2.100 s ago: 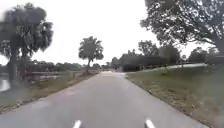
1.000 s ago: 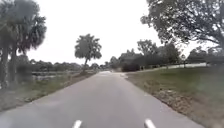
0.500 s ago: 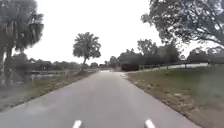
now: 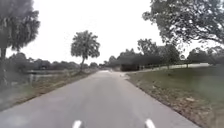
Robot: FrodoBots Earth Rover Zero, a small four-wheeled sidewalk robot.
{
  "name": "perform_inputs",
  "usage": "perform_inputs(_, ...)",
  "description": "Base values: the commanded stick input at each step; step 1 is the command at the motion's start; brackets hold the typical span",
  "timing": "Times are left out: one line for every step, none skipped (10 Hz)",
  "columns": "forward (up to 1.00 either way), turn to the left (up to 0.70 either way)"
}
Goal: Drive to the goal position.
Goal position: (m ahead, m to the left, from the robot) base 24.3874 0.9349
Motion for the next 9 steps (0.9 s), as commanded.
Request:
perform_inputs(0.85,0.00)
perform_inputs(0.85,0.00)
perform_inputs(0.85,0.00)
perform_inputs(0.85,0.00)
perform_inputs(0.85,0.00)
perform_inputs(0.85,0.00)
perform_inputs(0.85,0.00)
perform_inputs(0.85,0.00)
perform_inputs(0.85,0.00)
